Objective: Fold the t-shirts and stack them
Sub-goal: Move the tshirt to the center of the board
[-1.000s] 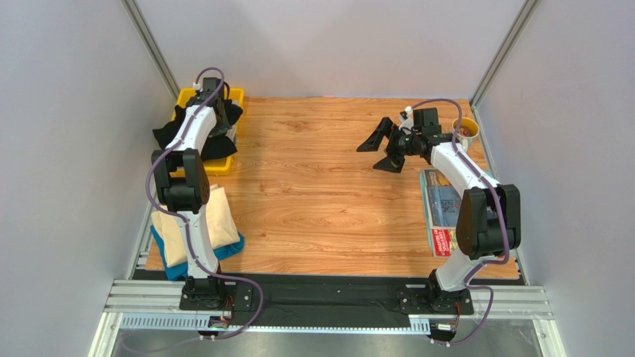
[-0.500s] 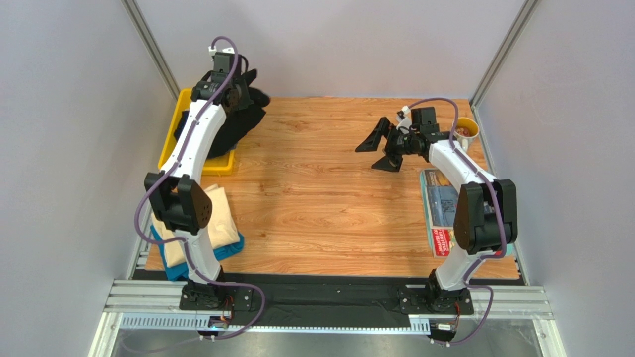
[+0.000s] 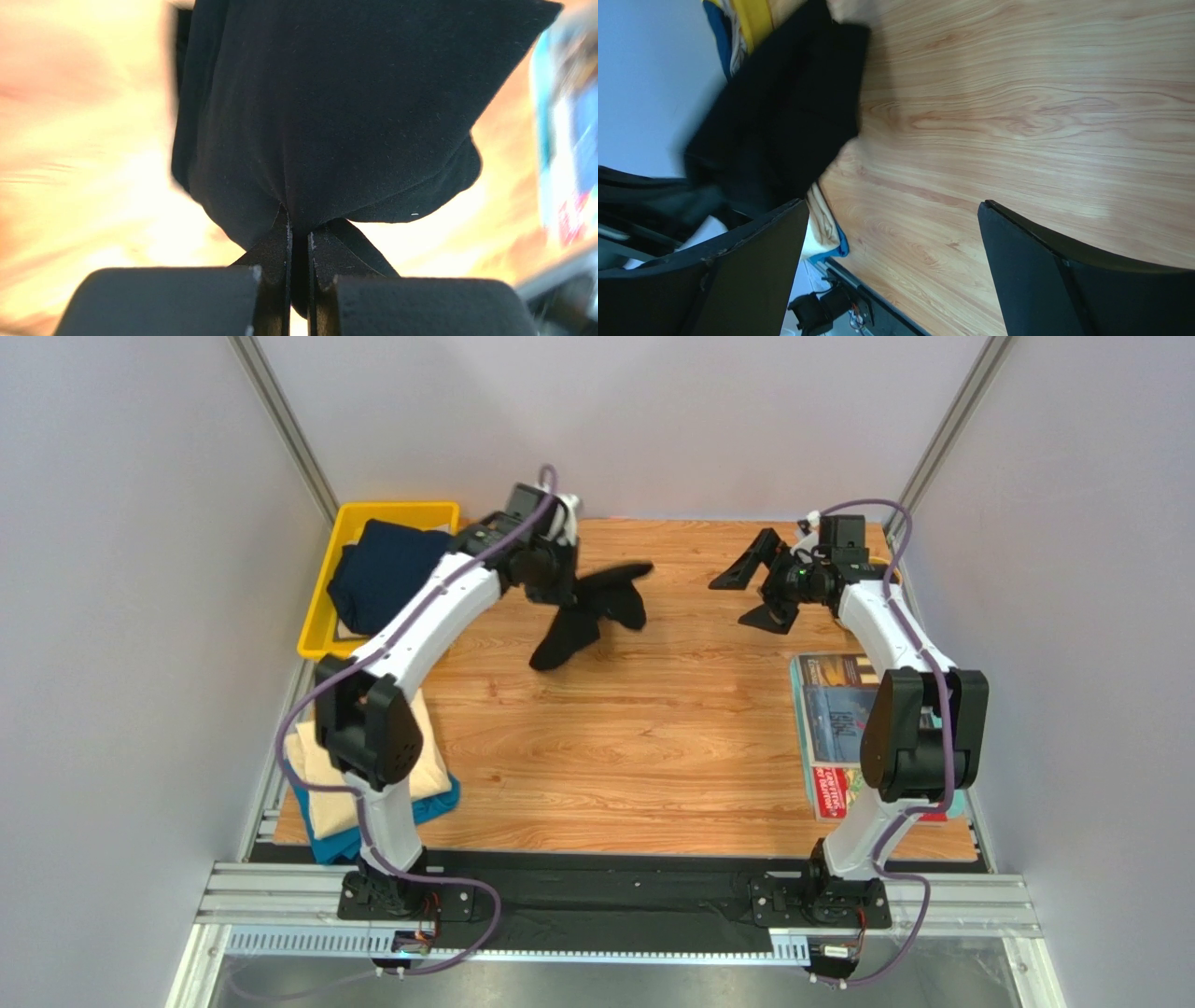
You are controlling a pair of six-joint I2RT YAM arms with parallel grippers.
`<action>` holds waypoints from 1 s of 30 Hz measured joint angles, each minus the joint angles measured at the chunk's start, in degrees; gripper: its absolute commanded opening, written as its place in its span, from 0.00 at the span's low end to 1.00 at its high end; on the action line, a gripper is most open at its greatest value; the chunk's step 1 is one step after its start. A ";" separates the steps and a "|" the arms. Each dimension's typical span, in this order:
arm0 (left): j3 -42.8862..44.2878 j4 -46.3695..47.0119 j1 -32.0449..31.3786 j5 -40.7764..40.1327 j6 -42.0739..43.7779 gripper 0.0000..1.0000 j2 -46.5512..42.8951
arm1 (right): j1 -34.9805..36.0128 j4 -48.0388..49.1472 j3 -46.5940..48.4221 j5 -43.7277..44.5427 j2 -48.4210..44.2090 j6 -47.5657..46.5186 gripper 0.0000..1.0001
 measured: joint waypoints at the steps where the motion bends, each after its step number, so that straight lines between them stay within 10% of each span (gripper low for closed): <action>1: -1.09 -0.74 -1.46 1.29 0.46 0.00 1.79 | -0.85 -0.52 0.00 0.68 -0.02 -0.04 1.00; 16: -4.61 -10.08 -7.96 13.38 5.75 0.00 12.46 | -2.05 -4.52 -3.91 6.64 -7.89 -0.07 1.00; 18: -6.47 -10.47 -7.89 12.70 5.27 0.14 10.32 | 1.75 -7.56 -3.78 8.66 -8.55 -0.98 1.00; 22: -6.38 -11.02 -8.00 10.60 3.78 0.90 7.34 | 9.97 -10.97 -3.89 9.70 -9.57 -1.77 1.00; 30: -4.46 -10.75 -8.00 5.88 -0.13 1.00 5.22 | 7.34 -6.64 -9.09 4.24 -13.40 1.05 1.00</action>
